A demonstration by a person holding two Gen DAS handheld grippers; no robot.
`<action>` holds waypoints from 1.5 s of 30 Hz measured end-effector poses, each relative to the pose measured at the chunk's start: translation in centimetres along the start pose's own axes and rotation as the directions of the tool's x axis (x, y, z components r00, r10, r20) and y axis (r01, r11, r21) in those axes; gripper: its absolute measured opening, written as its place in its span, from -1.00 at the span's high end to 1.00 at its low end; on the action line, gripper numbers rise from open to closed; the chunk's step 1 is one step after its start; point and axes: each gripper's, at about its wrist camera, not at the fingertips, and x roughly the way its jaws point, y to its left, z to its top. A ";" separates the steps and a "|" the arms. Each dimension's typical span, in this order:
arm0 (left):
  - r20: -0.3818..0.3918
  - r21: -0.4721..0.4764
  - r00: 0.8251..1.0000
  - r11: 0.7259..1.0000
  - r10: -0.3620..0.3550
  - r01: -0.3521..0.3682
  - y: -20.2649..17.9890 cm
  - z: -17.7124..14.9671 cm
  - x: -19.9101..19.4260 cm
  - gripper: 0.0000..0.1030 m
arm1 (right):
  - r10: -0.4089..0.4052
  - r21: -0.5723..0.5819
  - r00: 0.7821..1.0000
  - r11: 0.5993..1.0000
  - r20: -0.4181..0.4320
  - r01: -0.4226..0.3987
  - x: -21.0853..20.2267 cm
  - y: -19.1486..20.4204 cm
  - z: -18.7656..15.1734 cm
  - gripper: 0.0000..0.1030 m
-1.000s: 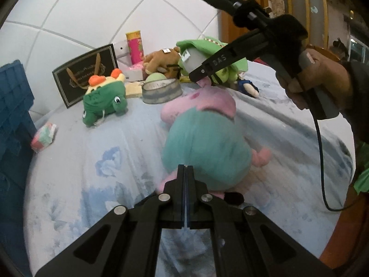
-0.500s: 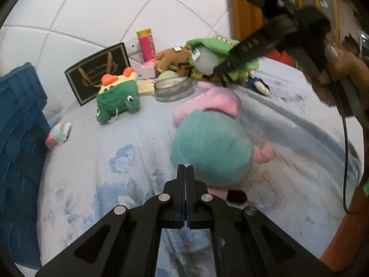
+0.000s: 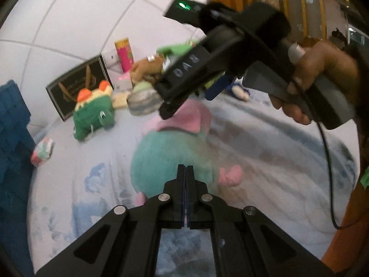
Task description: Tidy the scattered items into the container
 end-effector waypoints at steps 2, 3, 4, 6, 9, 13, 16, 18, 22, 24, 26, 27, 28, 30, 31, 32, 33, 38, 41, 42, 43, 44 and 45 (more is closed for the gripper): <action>0.006 -0.014 1.000 1.000 -0.020 0.020 0.3 0.0 0.6 1.00 | 0.005 -0.002 1.000 1.000 -0.027 -0.005 1.2 0.5 0.1 -0.88; -0.002 -0.014 1.000 1.000 -0.025 0.025 0.4 0.0 0.9 1.00 | -0.001 -0.011 1.000 1.000 -0.015 0.000 1.4 0.8 0.0 -0.80; -0.012 -0.014 1.000 0.999 -0.029 0.029 0.5 0.0 1.3 1.00 | 0.001 -0.022 1.000 1.000 0.000 -0.001 1.5 1.1 0.0 -0.69; -0.017 -0.020 0.999 0.999 -0.034 0.034 0.7 0.1 1.3 1.00 | -0.027 -0.047 0.999 0.999 0.024 0.028 1.7 2.2 -0.2 -0.40; -0.024 -0.023 0.999 0.999 -0.038 0.038 0.8 0.1 1.0 1.00 | -0.054 -0.104 0.994 0.993 0.095 0.064 0.2 3.6 -0.4 0.05; -0.026 -0.036 0.999 0.999 -0.030 0.029 1.3 -0.1 0.1 1.00 | -0.015 -0.106 0.987 0.994 0.163 0.033 -2.4 4.3 -0.5 0.26; -0.026 -0.043 0.999 0.999 -0.027 0.026 1.7 -0.3 -0.6 1.00 | -0.006 -0.131 0.985 0.991 0.171 0.029 -3.2 5.2 -0.9 0.31; -0.032 -0.044 0.999 0.999 -0.017 0.016 2.0 -0.3 -0.7 1.00 | -0.009 -0.128 0.985 0.991 0.173 0.032 -3.5 5.5 -1.3 0.32; -0.046 -0.053 0.999 0.999 -0.002 -0.001 2.5 -0.4 -0.8 1.00 | -0.031 -0.023 0.990 0.999 0.140 0.034 -4.2 4.0 -3.0 0.32; -0.048 -0.060 0.999 0.998 -0.001 -0.002 2.7 -0.3 -0.8 1.00 | -0.049 0.013 0.992 0.999 0.113 0.048 -4.6 3.2 -4.6 0.32; -0.025 -0.051 1.000 0.998 0.019 -0.020 2.4 -0.2 -1.4 1.00 | -0.063 0.029 0.995 0.998 0.080 0.061 -5.3 2.6 -6.5 0.31; -0.015 -0.049 1.000 0.999 0.012 -0.012 2.2 -0.1 -1.7 1.00 | -0.072 0.029 0.994 0.997 0.078 0.069 -5.9 2.4 -7.5 0.25; -0.005 -0.047 1.000 0.999 0.003 -0.004 2.0 -0.1 -2.2 1.00 | -0.080 0.029 0.994 0.997 0.077 0.078 -6.6 2.3 -8.4 0.23; 0.011 -0.036 1.000 0.999 0.003 -0.002 1.6 -0.1 -3.0 1.00 | -0.105 0.017 0.988 0.994 0.113 0.104 -8.0 2.1 -9.3 -0.27; 0.024 -0.031 1.000 1.000 0.000 0.001 1.3 -0.3 -3.7 1.00 | -0.125 0.007 0.983 0.992 0.133 0.125 -8.7 2.0 -9.7 -0.49; 0.033 -0.029 0.999 1.000 -0.001 0.002 1.1 -0.5 -4.1 1.00 | -0.129 -0.003 0.981 0.991 0.145 0.131 -8.9 2.0 -9.7 -0.84; 0.041 -0.027 0.999 1.000 -0.001 0.002 0.9 -0.7 -4.4 1.00 | -0.133 -0.012 0.979 0.991 0.157 0.136 -9.0 2.1 -9.8 -0.93; 0.022 -0.045 1.000 0.999 -0.001 0.002 0.5 -1.2 -3.8 1.00 | -0.172 -0.031 0.967 0.983 0.189 0.181 -7.6 1.6 -8.2 -0.98; 0.017 -0.031 1.000 1.000 -0.002 0.003 0.0 -1.2 -3.3 1.00 | -0.162 -0.019 0.979 0.986 0.127 0.165 -4.9 0.7 -6.4 -0.98; 0.018 -0.023 1.000 1.000 -0.003 0.003 -0.2 -1.2 -3.2 1.00 | -0.158 -0.015 0.982 0.987 0.106 0.160 -3.9 0.4 -5.7 -0.98; 0.022 -0.017 1.000 1.000 -0.007 0.007 -0.3 -1.2 -3.2 1.00 | -0.177 -0.019 0.978 0.983 0.108 0.180 -3.5 0.4 -5.2 -0.98; 0.027 -0.012 1.000 1.000 -0.011 0.011 -0.5 -1.3 -3.2 1.00 | -0.177 -0.023 0.979 0.983 0.102 0.180 -3.1 0.3 -4.6 -0.98; 0.031 -0.007 0.999 1.000 -0.015 0.016 -0.6 -1.3 -3.3 1.00 | -0.175 -0.028 0.980 0.984 0.094 0.178 -2.7 0.2 -4.1 -0.98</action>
